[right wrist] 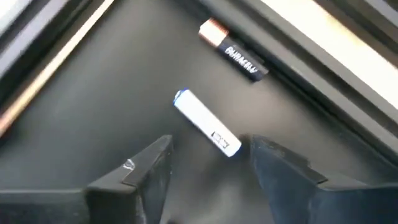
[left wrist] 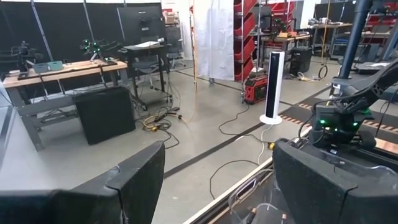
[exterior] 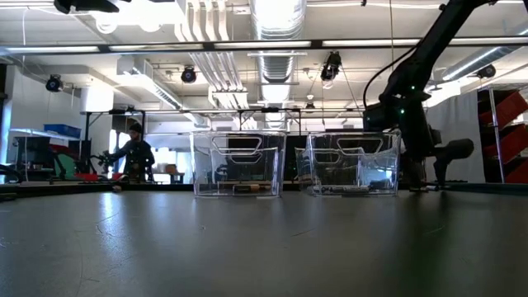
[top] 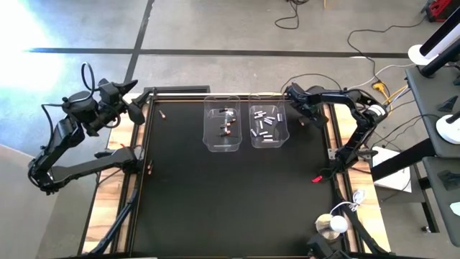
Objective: Sort batteries
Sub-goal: Put the white battery into the right transparent bin
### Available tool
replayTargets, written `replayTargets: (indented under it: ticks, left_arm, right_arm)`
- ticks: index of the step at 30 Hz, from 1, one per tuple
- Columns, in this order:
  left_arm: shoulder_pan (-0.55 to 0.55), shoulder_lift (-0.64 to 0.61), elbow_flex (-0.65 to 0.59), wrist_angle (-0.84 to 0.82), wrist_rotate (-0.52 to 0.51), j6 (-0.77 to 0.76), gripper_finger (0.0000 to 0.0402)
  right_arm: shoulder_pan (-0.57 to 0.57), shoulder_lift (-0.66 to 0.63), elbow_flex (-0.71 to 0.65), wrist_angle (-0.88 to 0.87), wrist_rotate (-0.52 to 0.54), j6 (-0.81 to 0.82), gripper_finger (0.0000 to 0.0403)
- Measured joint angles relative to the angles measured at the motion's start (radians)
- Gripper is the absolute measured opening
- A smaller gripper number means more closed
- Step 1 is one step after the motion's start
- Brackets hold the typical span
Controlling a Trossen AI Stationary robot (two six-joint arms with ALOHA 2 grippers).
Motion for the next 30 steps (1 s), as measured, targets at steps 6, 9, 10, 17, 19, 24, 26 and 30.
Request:
replayTargets:
  ticks: [6,9,10,17,19,24,26,30]
  left_arm:
    - [0.000,0.000,0.000,0.003,0.000,0.008,0.0272]
    - [0.000,0.000,-0.001,0.002,0.000,0.005,0.0272]
    - [0.000,0.000,-0.001,0.003,0.000,0.003,0.0272]
    - [0.000,0.001,-0.001,0.002,0.000,0.000,0.0272]
    - [0.000,0.001,-0.002,0.002,0.000,0.000,0.0272]
    - [0.000,0.001,-0.002,0.002,0.001,0.000,0.0272]
    - [0.000,0.002,-0.002,0.002,0.002,-0.001,0.0272]
    - [0.000,0.008,-0.002,0.001,0.003,-0.008,0.0272]
  right_arm:
    - [0.003,0.016,-0.004,0.034,-0.024,-0.184,0.0164]
    - [0.012,0.021,-0.003,0.030,-0.013,-0.238,0.0144]
    - [0.013,0.020,-0.003,0.031,-0.011,-0.282,0.0139]
    - [0.013,0.019,-0.005,0.023,-0.024,-0.343,0.0105]
    - [0.013,0.019,-0.005,0.022,-0.029,-0.342,0.0096]
    - [0.013,0.019,-0.002,0.023,-0.038,-0.313,0.0070]
    - [0.013,0.019,-0.002,0.028,-0.030,-0.296,0.0060]
    - [0.014,0.022,-0.003,0.030,-0.016,-0.284,0.0047]
